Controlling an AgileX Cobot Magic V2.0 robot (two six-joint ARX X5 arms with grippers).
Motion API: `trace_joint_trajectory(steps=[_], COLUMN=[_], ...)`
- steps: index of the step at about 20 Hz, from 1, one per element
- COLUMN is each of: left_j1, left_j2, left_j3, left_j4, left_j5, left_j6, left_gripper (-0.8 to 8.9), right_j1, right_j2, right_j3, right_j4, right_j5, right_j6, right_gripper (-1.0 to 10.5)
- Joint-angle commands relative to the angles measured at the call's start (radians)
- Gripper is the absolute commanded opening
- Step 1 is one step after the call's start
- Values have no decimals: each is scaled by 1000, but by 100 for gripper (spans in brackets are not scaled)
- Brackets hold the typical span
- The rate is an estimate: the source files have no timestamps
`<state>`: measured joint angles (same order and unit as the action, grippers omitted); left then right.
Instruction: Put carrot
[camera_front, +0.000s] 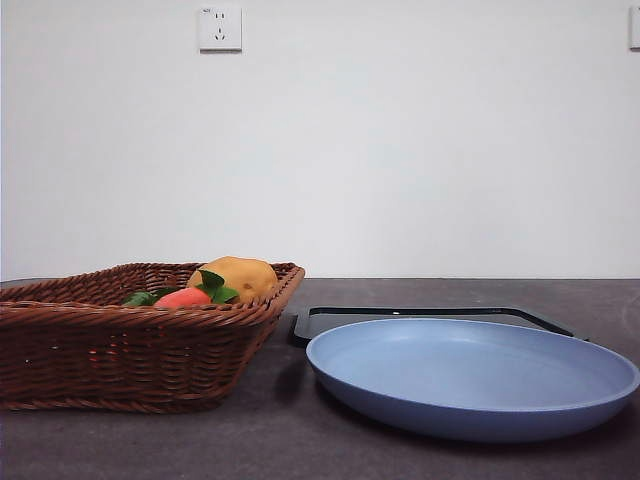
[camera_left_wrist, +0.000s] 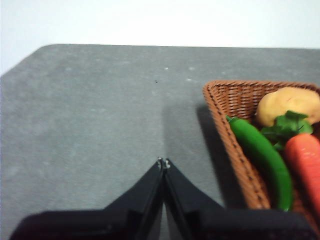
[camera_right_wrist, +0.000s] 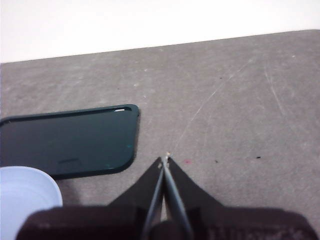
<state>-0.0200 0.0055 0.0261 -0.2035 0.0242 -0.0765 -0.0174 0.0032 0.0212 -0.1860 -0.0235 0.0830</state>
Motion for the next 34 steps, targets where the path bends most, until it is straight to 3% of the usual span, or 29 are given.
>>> trace_joint_trajectory(steps=[1, 5, 9, 14, 17, 24, 30, 34], left_j1=[-2, -2, -2, -2, -2, -2, -2, -2], left_j2=[-3, -3, -3, -3, -2, 12, 137, 273], left_j3=[-6, -6, -6, -6, -6, 13, 119, 214], left_j4=[14, 32, 39, 39, 39, 26, -29, -30], left_j5=[63, 166, 216, 219, 220, 222, 244, 290], left_j6=[-170, -271, -271, -278, -315, -376, -360, -308], left_gripper=[8, 8, 8, 8, 7, 7, 7, 7], right_j1=[1, 1, 1, 1, 1, 1, 1, 1], right_j2=[-3, -3, -3, -3, -3, 15, 114, 217], right_j3=[-10, -10, -9, -9, -9, 43, 174, 268], right_j4=[6, 6, 24, 32, 33, 22, -85, -148], right_j5=[-1, -1, 3, 0, -10, -189, -238, -293], right_j6=[140, 335, 428, 437, 483, 523, 525, 480], right_gripper=[4, 4, 4, 4, 4, 3, 3, 3])
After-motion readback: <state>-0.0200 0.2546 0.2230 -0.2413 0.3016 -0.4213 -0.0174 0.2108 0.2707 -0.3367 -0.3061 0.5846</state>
